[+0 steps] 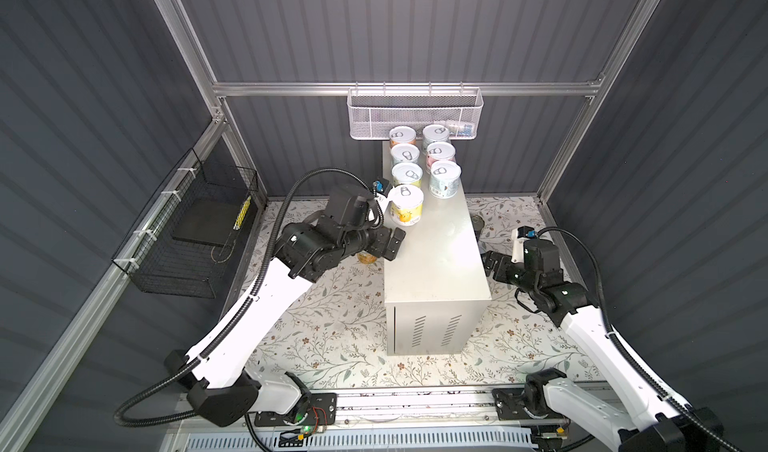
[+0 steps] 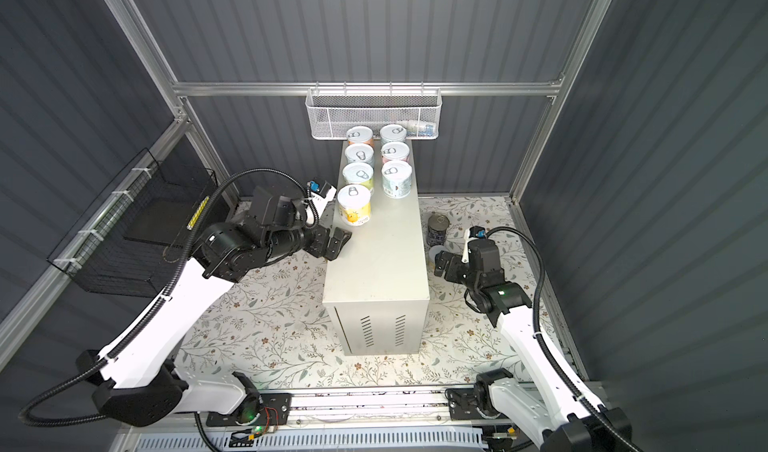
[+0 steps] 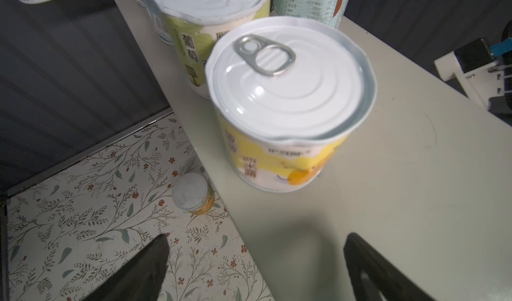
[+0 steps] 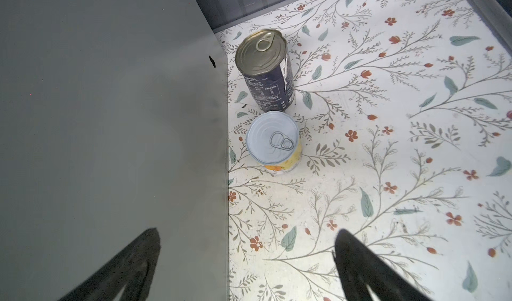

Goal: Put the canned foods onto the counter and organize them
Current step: 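Draw the left gripper back down beside the cabinet toward the floor can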

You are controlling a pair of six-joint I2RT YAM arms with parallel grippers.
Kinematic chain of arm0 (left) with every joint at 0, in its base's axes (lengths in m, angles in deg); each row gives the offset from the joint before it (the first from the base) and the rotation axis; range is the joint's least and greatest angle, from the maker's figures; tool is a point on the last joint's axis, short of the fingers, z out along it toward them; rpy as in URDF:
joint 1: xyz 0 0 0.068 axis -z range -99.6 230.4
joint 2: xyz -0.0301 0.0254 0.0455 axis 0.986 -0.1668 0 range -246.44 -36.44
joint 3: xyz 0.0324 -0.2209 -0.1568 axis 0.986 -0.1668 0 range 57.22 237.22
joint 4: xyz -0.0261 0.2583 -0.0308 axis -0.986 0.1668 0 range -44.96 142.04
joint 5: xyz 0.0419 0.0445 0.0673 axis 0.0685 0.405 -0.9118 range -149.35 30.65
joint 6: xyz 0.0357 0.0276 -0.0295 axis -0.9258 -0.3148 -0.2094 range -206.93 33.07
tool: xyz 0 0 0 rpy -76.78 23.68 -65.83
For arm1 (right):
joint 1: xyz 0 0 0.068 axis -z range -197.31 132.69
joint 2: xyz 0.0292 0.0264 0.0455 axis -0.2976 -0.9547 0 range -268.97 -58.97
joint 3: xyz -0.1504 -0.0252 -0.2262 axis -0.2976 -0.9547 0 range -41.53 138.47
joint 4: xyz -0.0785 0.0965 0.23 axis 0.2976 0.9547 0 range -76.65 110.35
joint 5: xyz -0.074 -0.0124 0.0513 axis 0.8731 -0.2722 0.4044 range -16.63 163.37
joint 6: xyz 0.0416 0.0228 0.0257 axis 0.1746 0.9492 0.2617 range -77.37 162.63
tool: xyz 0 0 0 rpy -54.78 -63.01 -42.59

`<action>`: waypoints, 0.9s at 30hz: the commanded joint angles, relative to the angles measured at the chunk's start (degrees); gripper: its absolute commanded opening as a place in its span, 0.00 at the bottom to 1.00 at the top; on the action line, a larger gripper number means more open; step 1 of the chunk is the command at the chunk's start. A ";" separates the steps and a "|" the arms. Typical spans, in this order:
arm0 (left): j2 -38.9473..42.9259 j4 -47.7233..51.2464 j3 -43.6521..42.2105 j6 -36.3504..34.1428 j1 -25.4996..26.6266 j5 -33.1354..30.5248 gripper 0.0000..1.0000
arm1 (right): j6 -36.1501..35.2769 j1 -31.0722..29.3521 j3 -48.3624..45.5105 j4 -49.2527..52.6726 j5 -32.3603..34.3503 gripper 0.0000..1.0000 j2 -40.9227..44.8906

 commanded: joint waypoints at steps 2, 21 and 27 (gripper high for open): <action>6.71 -0.47 -5.69 4.09 -0.25 -5.57 0.99 | -1.22 0.21 0.22 -1.63 1.63 0.99 -1.10; 14.66 -34.24 -40.08 11.05 -21.23 0.25 0.96 | -5.80 0.25 7.07 -7.29 4.16 0.99 -24.25; 9.81 -41.09 -43.55 12.75 -21.19 2.05 0.95 | -5.88 0.22 12.22 -7.29 3.70 0.99 -31.49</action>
